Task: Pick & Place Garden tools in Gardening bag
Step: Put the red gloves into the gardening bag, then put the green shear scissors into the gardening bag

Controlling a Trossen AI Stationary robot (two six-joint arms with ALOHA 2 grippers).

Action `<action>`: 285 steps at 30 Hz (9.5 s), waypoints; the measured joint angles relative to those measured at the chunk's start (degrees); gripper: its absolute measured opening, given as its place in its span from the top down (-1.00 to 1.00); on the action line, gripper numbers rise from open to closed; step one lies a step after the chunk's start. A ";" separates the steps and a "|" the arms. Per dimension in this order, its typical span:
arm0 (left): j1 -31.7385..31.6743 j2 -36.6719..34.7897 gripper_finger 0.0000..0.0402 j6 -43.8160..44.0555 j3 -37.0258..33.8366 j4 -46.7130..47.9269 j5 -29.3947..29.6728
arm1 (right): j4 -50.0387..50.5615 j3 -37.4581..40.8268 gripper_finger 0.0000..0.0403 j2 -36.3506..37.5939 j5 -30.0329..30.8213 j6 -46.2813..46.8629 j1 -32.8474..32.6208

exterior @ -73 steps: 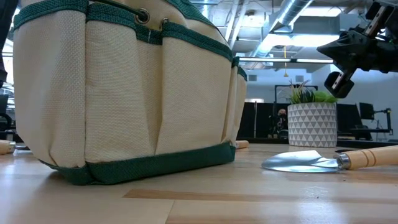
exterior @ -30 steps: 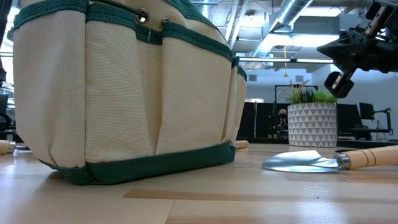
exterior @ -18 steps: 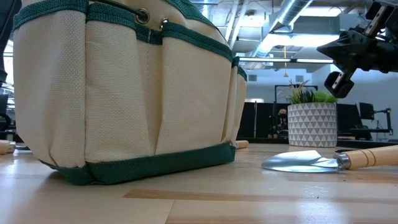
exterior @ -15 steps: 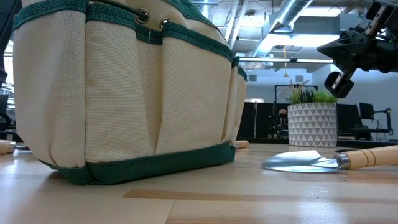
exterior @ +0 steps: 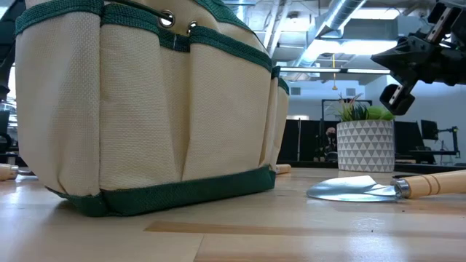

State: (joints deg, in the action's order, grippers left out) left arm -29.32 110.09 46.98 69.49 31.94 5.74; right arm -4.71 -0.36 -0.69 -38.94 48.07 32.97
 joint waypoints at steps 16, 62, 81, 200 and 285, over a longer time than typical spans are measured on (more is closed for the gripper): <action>1.19 -12.80 0.86 -4.80 -0.07 0.07 2.33 | 0.42 0.00 1.00 0.02 -0.02 -0.45 0.02; 57.13 -18.31 0.87 34.16 11.30 3.87 8.89 | 0.64 0.02 1.00 -0.02 -0.57 -2.04 0.02; 57.09 -10.64 0.85 34.31 11.30 9.64 4.08 | 0.70 0.02 1.00 -0.02 -1.75 -3.06 0.02; 47.88 -68.53 -0.48 13.20 -9.15 36.06 22.18 | 64.89 -59.03 1.00 -69.14 33.29 -11.24 -29.07; 47.89 -68.46 -0.48 12.13 -9.40 34.38 27.32 | 46.21 -37.97 -0.36 -81.02 32.03 20.37 -72.60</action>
State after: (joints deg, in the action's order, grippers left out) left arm 18.57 41.63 59.11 60.10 66.33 33.06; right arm 41.50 -38.33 -81.71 -6.91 68.45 -39.63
